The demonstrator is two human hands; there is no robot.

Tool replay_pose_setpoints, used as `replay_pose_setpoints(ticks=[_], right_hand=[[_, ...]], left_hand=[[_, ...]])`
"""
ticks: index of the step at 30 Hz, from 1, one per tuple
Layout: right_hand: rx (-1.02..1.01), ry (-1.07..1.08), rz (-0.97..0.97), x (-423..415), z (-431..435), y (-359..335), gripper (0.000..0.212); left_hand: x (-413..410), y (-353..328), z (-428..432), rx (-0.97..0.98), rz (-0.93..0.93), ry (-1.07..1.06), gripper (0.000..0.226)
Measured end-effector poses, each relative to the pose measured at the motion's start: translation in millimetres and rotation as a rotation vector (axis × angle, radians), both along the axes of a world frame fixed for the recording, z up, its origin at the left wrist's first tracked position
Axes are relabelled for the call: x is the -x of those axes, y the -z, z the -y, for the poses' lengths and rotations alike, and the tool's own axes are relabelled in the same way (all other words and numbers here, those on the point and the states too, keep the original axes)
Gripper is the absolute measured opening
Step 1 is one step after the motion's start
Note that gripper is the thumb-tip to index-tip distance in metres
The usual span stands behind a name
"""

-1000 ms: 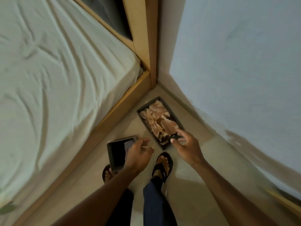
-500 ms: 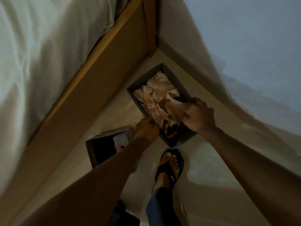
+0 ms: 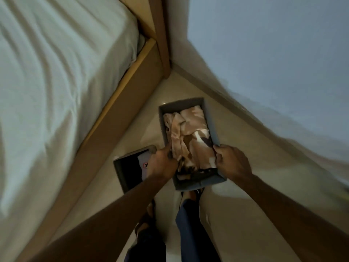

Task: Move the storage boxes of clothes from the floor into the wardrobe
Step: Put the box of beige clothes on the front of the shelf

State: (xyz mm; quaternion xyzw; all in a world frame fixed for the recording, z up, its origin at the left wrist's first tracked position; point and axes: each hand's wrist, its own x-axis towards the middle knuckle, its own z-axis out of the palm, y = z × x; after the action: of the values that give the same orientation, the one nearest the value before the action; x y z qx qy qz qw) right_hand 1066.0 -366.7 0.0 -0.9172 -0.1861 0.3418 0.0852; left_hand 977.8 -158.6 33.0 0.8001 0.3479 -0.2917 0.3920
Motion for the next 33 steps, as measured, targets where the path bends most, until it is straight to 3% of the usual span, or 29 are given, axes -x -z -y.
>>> replay_pose_setpoints(ticks=[11, 22, 29, 33], right_hand=[[-0.079, 0.302, 0.038, 164.2, 30.6, -247.0, 0.037], [-0.15, 0.684, 0.157, 312.7, 67.8, -450.0, 0.039], [-0.159, 0.995, 0.266, 368.8, 153.7, -529.5, 0.045], [-0.135, 1.16, 0.33, 391.8, 213.9, -557.2, 0.046]], left_hand=[[108.0, -238.6, 9.7, 0.028, 0.022, 0.308, 0.074], [181.6, -444.0, 35.9, 0.082, 0.216, 0.496, 0.062], [168.7, -514.6, 147.0, 0.214, 0.366, 0.746, 0.055], [155.4, -543.7, 230.9, 0.187, 0.448, 0.915, 0.056]])
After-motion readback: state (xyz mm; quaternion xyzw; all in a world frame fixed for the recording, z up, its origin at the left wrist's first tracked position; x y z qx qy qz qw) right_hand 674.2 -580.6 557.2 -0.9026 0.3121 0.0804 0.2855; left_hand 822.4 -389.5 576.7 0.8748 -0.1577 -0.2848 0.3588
